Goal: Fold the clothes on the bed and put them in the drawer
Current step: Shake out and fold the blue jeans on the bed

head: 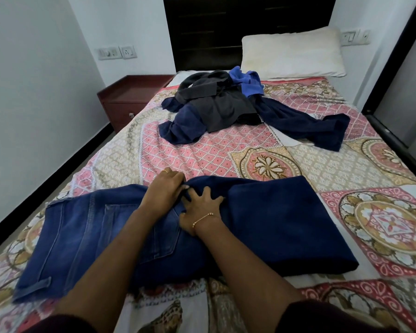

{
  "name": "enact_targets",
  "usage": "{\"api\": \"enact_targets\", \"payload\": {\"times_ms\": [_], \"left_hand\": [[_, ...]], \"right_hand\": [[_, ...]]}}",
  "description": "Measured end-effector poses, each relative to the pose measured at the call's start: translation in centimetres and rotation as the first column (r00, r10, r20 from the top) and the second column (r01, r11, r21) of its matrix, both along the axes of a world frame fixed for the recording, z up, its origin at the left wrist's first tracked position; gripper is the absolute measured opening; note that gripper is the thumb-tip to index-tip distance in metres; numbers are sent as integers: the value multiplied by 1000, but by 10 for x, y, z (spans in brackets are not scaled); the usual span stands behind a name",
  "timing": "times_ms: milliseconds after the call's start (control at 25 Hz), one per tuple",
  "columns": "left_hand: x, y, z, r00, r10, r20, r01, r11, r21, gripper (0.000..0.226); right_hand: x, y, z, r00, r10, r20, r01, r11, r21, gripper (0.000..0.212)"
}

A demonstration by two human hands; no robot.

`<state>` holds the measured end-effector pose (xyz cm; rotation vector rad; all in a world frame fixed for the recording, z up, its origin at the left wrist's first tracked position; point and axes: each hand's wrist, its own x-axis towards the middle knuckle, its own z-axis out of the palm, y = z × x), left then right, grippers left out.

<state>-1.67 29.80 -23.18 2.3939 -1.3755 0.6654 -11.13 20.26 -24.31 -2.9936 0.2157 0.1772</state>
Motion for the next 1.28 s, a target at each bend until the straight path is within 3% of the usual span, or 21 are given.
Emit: {"api": "enact_targets", "payload": {"times_ms": [120,240,320,360,400,520,600,720,760,840,920,960,1040,1120,1280], "left_hand": [[-17,4,-20,992,-21,-121,17,999,-27,13],[-37,9,-34,946,17,-323,-63,989,-134,30],[-44,10,-34,886,42,-461,-136,975,-173,39],[-47,10,-33,867,62,-494,-171,969,-180,42],[-51,10,-31,870,99,-484,-211,960,-184,42],[-60,8,-31,927,236,-292,-294,940,-172,31],[-58,7,-31,909,372,-190,-386,922,-41,35],[-58,3,-26,783,565,-261,-528,825,203,54],[-61,-1,-23,732,611,-302,-545,791,279,55],[-72,-9,-25,718,633,-289,-534,767,355,54],[-83,-13,-27,743,610,-276,-489,776,399,54],[-86,-13,-26,747,603,-279,-481,780,400,54],[-85,-11,-27,734,618,-282,-493,770,404,55],[-85,-11,-24,728,627,-277,-489,759,431,54],[-93,-12,-27,724,594,-350,-429,786,446,59]], "right_hand": [[-8,-2,-3,999,4,-42,-3,999,35,50],[-19,-11,4,999,-47,16,44,986,163,40],[-25,-17,10,966,-172,194,126,965,229,28],[-25,-19,8,915,-185,359,129,976,175,24],[-26,-19,7,903,-125,411,87,990,109,25],[-23,-19,-10,938,114,327,-107,993,-41,48],[-20,-20,-16,994,73,85,-76,996,35,55],[-17,-15,-14,998,-45,-49,47,998,41,61],[-16,-10,-12,996,-69,-64,73,996,55,61],[-24,-7,2,996,-77,-40,80,994,73,59],[-36,-20,16,986,-93,142,82,993,79,47],[-44,-33,22,962,-159,222,141,985,97,43],[-66,-64,27,890,-390,237,358,919,166,43],[-94,-93,27,823,-558,108,534,824,190,46],[-137,-137,23,743,-669,-22,646,708,285,54]]}}
